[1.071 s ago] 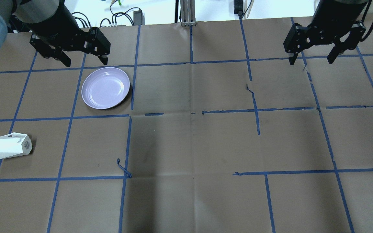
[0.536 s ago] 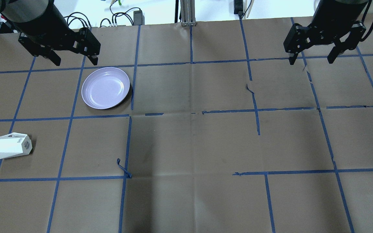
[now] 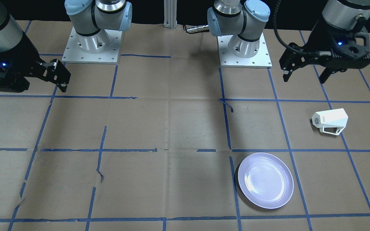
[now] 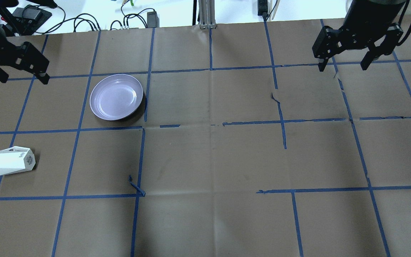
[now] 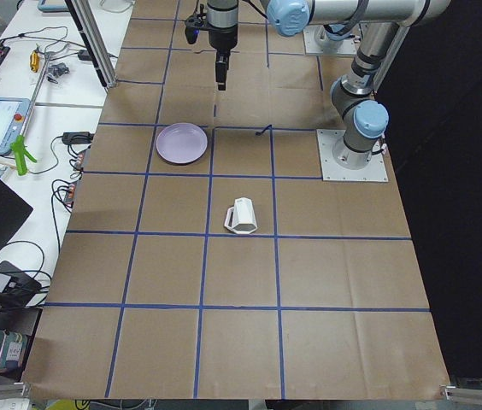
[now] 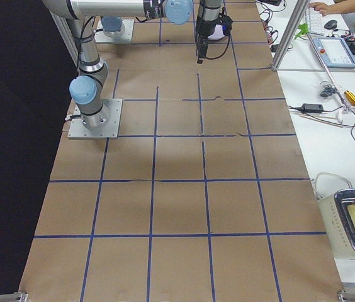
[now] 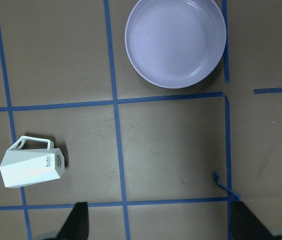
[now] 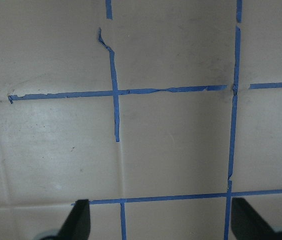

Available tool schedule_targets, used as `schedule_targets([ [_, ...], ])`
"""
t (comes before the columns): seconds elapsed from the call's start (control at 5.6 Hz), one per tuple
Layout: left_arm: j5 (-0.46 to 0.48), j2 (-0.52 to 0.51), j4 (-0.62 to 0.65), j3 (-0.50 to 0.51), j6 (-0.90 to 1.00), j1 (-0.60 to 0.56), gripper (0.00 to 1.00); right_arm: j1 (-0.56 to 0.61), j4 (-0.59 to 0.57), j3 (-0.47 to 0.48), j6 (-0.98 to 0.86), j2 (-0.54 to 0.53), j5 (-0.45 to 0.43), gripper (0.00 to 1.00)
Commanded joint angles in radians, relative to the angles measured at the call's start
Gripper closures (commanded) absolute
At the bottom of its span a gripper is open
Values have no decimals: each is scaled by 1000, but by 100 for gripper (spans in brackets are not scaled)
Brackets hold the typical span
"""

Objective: Flip cup and place on plate
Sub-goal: 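Move the left gripper down toward the white mug lying on its side, then lower the left gripper onto the white mug and close on its body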

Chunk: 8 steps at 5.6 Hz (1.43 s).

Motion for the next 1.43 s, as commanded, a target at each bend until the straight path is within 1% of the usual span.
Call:
schedule_targets([
  [0.0, 1, -17, -35, -3, 201, 230, 1, 0, 0, 0, 0, 0, 0, 0],
  [0.18, 4, -53, -32, 1, 238, 332, 1, 0, 0, 0, 0, 0, 0, 0],
  [0.36, -5, -109, -23, 7, 298, 434, 1, 0, 0, 0, 0, 0, 0, 0],
  [0.54, -24, -186, -20, 27, 350, 510, 1, 0, 0, 0, 0, 0, 0, 0],
  [0.71, -164, -282, -18, 46, 422, 600, 1, 0, 0, 0, 0, 0, 0, 0],
  [0.89, -236, -338, -20, 57, 502, 636, 1, 0, 0, 0, 0, 0, 0, 0],
  [1.07, -286, -391, -20, 57, 548, 645, 1, 0, 0, 0, 0, 0, 0, 0],
  [1.25, -348, -480, -23, 57, 640, 655, 1, 0, 0, 0, 0, 0, 0, 0],
])
